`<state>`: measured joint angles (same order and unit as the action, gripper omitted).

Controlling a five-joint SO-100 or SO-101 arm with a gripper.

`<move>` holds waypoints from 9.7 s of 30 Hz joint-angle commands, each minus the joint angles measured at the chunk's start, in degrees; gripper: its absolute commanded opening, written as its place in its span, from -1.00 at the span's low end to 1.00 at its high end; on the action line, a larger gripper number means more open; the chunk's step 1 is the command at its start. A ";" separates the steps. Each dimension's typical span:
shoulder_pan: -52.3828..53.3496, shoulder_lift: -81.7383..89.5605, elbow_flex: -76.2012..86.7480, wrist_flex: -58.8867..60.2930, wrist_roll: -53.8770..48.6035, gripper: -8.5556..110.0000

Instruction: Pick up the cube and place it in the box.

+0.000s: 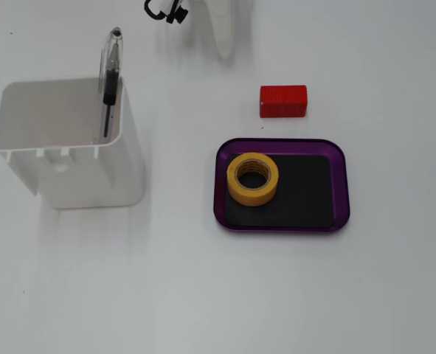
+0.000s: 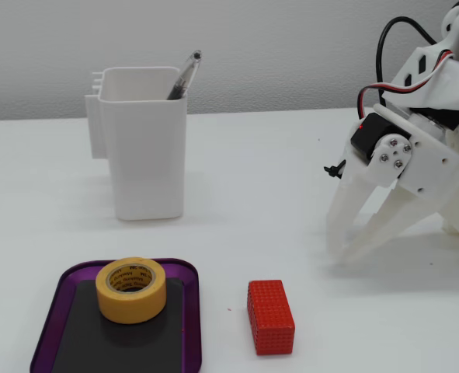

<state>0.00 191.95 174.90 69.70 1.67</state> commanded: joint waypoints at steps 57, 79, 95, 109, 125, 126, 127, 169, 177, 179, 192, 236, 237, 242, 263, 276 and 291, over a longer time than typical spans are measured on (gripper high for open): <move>-13.45 -99.93 -72.77 -6.06 -3.08 -0.58; -13.54 -98.53 -68.82 -12.74 -3.78 -0.87; -13.27 -103.27 -95.71 -12.57 -0.70 -0.87; -13.27 -121.29 -104.77 -14.33 3.96 -0.87; -9.76 -122.08 -104.68 -14.33 3.52 -0.82; -9.84 -122.08 -104.68 -14.33 3.52 -0.81; -9.93 -121.99 -104.68 -14.33 3.52 -0.78; -7.82 -90.44 -121.90 27.69 -0.79 -0.70; -7.82 -67.76 -88.33 16.70 -2.72 -0.71; -7.82 -61.70 -78.49 12.30 -3.43 -0.71; -7.65 -24.52 -23.73 -11.51 -2.64 -0.70; -2.72 6.15 0.44 -3.52 -2.29 -0.86; -2.72 6.15 0.44 -3.52 -2.29 -0.86; -2.72 6.15 0.44 -3.52 -2.29 -0.86; -2.72 6.15 0.44 -3.60 -2.29 -0.86; -2.72 6.15 0.44 -3.60 -2.29 -0.86; -2.72 6.15 0.44 -3.60 -2.29 -0.86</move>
<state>-2.64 192.04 174.90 66.62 -1.14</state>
